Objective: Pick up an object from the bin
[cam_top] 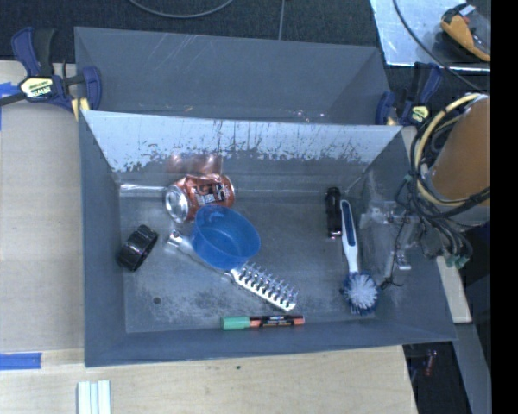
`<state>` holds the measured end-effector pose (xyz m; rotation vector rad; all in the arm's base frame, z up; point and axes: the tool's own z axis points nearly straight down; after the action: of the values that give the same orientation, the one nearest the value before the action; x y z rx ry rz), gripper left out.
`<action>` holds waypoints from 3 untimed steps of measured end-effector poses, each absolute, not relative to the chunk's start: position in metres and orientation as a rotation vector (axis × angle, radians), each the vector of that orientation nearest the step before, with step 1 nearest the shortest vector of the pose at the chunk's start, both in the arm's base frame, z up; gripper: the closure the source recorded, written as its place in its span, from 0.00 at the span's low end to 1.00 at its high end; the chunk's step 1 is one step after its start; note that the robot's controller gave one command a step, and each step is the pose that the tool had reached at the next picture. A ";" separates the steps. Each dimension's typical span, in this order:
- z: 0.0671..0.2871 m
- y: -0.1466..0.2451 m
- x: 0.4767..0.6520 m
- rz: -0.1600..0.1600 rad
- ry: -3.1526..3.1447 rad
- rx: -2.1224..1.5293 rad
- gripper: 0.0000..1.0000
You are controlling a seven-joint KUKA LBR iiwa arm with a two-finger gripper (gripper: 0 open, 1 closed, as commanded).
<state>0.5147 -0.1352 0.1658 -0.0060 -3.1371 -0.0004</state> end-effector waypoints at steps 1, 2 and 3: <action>0.170 -0.134 0.517 0.002 -3.145 0.001 0.00; 0.073 -0.150 0.536 -0.009 -3.020 0.880 0.00; 0.162 -0.155 0.529 0.009 -2.965 1.066 0.00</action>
Offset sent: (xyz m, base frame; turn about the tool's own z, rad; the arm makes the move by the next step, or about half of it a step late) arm 0.0209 -0.0179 -0.0958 -0.5922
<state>0.5290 -0.1554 0.1622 1.0656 -2.9650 0.0093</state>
